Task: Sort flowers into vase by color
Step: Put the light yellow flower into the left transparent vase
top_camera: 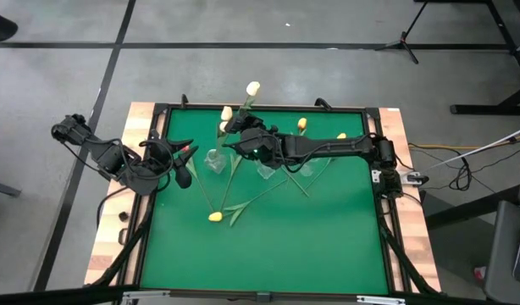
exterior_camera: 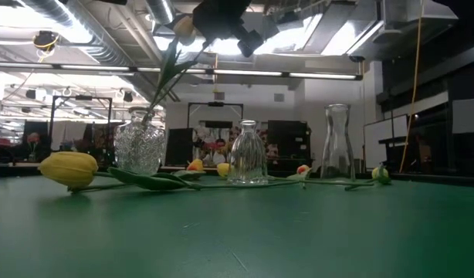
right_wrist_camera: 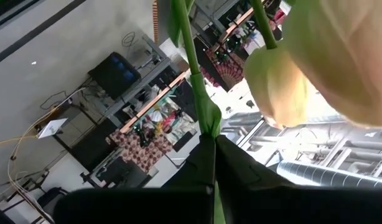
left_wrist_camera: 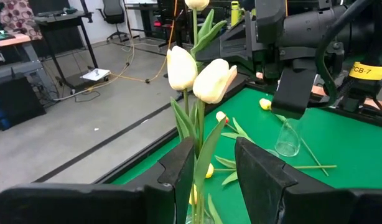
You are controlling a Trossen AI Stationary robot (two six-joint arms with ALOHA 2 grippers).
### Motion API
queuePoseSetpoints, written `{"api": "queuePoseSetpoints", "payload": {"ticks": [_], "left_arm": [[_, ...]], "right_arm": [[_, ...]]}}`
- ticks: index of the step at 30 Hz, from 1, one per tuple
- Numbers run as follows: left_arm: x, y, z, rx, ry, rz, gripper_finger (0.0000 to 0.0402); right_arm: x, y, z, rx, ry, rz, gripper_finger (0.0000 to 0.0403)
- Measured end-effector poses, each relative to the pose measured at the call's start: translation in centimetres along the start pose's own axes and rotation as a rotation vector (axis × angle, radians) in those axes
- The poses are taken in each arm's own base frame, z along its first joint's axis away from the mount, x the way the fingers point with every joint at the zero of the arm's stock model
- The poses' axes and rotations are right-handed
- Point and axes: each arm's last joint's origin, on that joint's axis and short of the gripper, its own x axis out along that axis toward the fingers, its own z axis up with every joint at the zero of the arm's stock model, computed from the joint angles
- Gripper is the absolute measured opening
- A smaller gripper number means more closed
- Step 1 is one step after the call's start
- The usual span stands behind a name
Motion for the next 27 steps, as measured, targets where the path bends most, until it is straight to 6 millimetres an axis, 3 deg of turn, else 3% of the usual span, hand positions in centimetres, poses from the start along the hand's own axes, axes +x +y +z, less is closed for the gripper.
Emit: {"api": "queuePoseSetpoints", "payload": {"ticks": [10,20,27], "left_arm": [[0.0,0.0,0.0,-0.001,0.000,0.000,0.0114],[0.0,0.1,0.1,-0.060,-0.034,0.039,0.0114],[0.0,-0.1,0.9,-0.114,-0.111,0.101,0.0114]], "right_arm": [[0.0,-0.1,0.0,0.007,-0.011,-0.011,0.0005],[0.3,-0.4,-0.8,0.074,0.113,0.008,0.0005],[-0.7,-0.9,-0.6,0.066,0.161,0.012,0.0005]]}}
